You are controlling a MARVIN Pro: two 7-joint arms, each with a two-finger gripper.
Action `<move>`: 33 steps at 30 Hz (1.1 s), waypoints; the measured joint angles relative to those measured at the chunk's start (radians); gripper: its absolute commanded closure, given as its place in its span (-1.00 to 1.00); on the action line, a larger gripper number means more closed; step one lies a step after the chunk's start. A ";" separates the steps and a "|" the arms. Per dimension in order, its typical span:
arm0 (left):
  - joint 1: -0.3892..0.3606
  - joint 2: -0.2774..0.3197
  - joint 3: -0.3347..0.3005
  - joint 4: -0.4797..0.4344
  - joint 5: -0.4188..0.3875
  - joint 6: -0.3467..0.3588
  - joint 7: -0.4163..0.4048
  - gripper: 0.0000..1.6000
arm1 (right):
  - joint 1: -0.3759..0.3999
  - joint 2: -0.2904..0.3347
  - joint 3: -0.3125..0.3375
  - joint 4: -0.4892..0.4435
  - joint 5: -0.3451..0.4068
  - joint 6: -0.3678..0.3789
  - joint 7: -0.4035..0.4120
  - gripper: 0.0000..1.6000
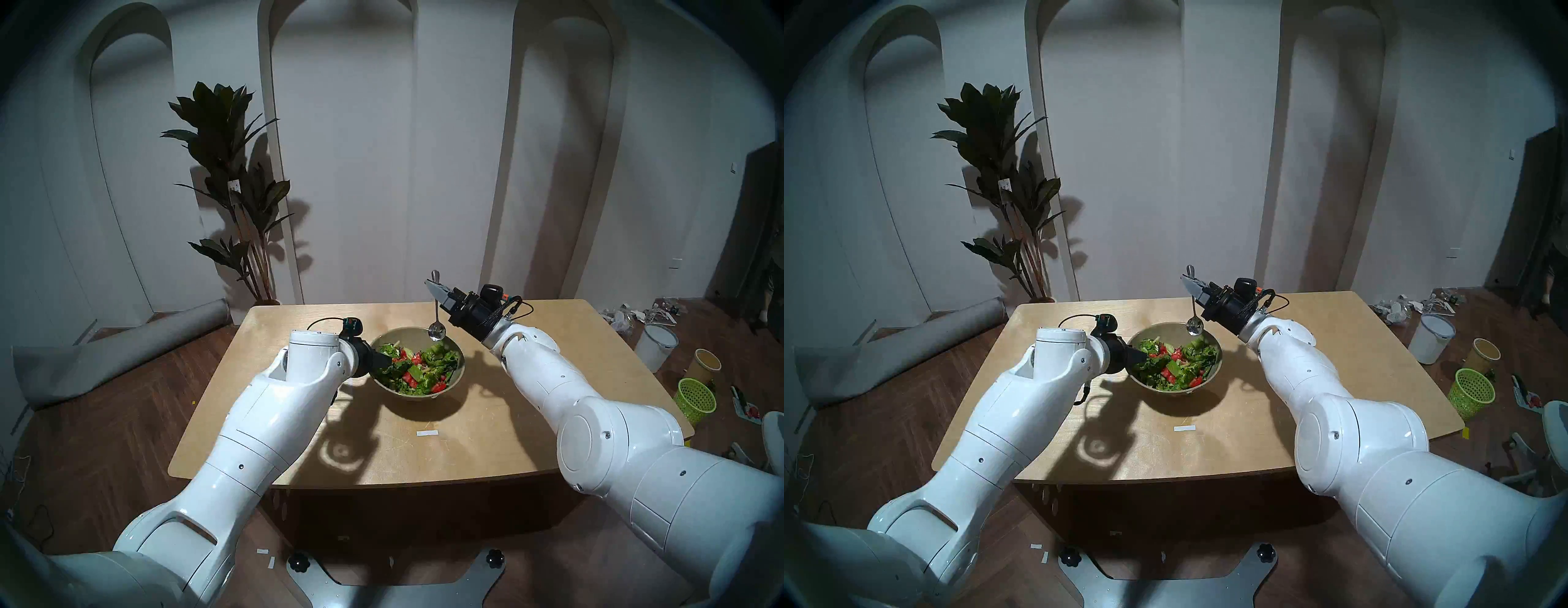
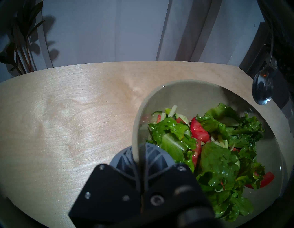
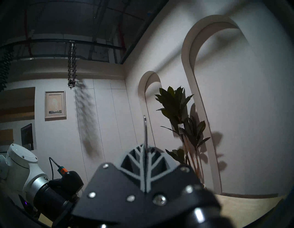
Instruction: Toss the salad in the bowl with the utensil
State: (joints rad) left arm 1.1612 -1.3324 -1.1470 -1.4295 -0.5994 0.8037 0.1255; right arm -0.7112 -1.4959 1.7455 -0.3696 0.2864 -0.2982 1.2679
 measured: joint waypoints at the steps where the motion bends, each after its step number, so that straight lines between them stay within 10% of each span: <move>1: 0.000 0.000 0.000 0.000 0.000 0.000 0.000 1.00 | -0.003 -0.001 -0.008 -0.001 -0.011 -0.007 -0.009 1.00; 18: 0.000 0.000 0.000 0.000 0.000 0.000 0.000 1.00 | 0.046 -0.040 -0.126 0.147 -0.174 -0.076 -0.170 1.00; 33: 0.000 0.000 0.000 0.000 0.001 0.000 -0.001 1.00 | 0.072 -0.067 -0.107 0.154 -0.148 0.029 0.004 1.00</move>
State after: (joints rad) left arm 1.1614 -1.3327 -1.1473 -1.4295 -0.5987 0.8037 0.1250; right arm -0.6393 -1.5629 1.6388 -0.2154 0.1387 -0.2694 1.2724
